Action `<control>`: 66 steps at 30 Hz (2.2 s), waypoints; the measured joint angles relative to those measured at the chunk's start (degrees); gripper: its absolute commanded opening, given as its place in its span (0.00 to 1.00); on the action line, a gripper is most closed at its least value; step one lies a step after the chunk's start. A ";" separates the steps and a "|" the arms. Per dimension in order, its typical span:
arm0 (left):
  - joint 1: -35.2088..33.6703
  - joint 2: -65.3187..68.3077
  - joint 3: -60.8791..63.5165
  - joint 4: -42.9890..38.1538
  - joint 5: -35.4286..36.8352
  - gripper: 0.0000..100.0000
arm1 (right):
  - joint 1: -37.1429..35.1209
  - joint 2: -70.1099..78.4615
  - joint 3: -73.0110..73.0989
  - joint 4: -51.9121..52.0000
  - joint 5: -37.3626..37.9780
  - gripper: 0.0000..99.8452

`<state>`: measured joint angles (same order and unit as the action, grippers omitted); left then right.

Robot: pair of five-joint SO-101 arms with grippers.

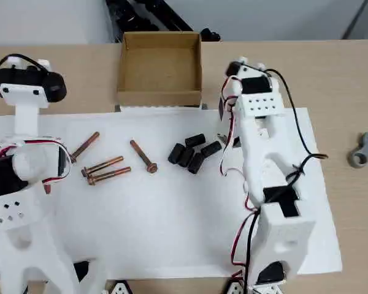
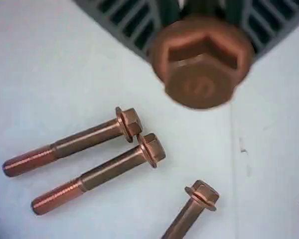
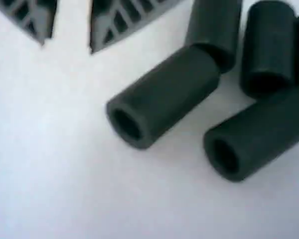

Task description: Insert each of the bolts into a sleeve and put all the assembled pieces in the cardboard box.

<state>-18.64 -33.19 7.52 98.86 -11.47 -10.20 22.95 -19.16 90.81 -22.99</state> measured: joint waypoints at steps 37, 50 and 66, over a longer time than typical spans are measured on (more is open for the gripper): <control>0.00 -0.09 2.81 0.00 0.09 0.01 | -8.88 9.93 -4.66 0.09 -23.12 0.06; 0.00 -0.09 2.81 0.00 0.09 0.01 | -8.88 9.23 -5.10 0.18 -22.42 0.10; 0.00 -0.09 2.81 0.00 0.09 0.01 | -8.88 9.23 -6.07 0.18 -22.42 0.10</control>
<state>-18.64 -33.27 10.33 98.86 -11.38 -19.08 32.18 -25.23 90.99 -45.41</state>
